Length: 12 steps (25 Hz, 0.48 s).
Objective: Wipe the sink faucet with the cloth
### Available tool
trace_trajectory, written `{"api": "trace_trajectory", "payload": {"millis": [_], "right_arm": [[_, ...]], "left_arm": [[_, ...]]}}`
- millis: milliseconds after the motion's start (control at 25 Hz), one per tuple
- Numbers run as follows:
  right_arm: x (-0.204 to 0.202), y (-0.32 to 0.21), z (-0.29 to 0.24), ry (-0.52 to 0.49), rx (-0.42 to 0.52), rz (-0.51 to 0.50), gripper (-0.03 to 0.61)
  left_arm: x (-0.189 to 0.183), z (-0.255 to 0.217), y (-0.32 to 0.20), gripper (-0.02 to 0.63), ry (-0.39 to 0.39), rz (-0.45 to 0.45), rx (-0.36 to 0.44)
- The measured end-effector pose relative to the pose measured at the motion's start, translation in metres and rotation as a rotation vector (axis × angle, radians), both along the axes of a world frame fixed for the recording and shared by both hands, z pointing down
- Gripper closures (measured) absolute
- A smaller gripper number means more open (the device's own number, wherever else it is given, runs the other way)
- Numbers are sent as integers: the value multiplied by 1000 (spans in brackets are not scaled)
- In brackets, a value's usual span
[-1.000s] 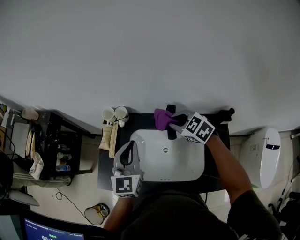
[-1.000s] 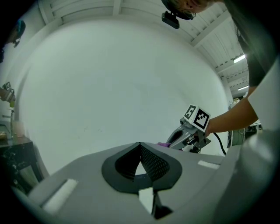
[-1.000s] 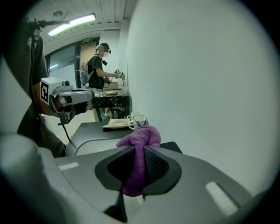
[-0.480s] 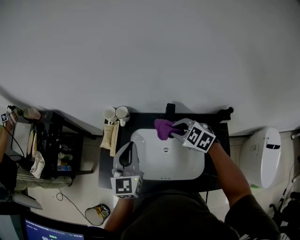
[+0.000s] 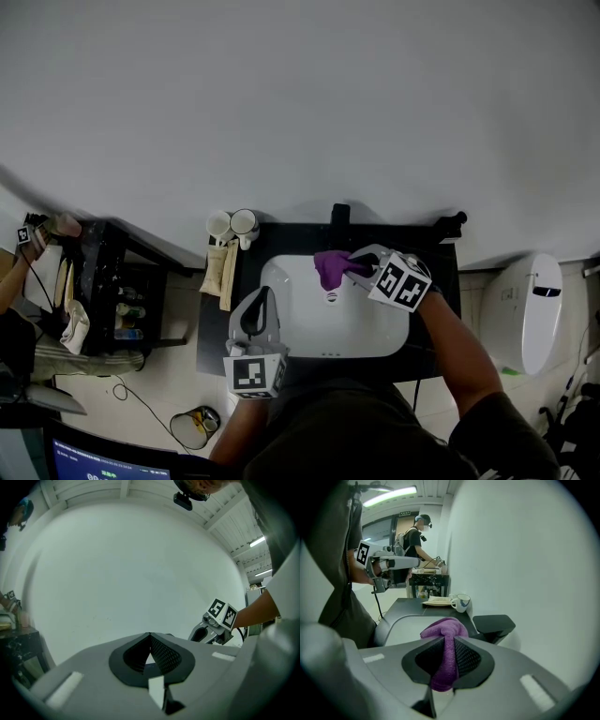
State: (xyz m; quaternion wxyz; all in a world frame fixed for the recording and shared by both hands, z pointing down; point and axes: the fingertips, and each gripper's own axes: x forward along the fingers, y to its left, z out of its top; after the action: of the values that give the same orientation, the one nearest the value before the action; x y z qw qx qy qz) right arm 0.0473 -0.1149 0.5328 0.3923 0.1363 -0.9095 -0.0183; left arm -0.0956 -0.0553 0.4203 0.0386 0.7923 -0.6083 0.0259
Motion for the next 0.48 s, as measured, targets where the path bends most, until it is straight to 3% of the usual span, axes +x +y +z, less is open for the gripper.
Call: {"api": "trace_trajectory", "payload": {"millis": [480], "right_arm": [[-1, -66, 11, 46, 169, 62, 522]], "left_arm": [[-19, 6, 6, 595, 1, -70, -29]]}}
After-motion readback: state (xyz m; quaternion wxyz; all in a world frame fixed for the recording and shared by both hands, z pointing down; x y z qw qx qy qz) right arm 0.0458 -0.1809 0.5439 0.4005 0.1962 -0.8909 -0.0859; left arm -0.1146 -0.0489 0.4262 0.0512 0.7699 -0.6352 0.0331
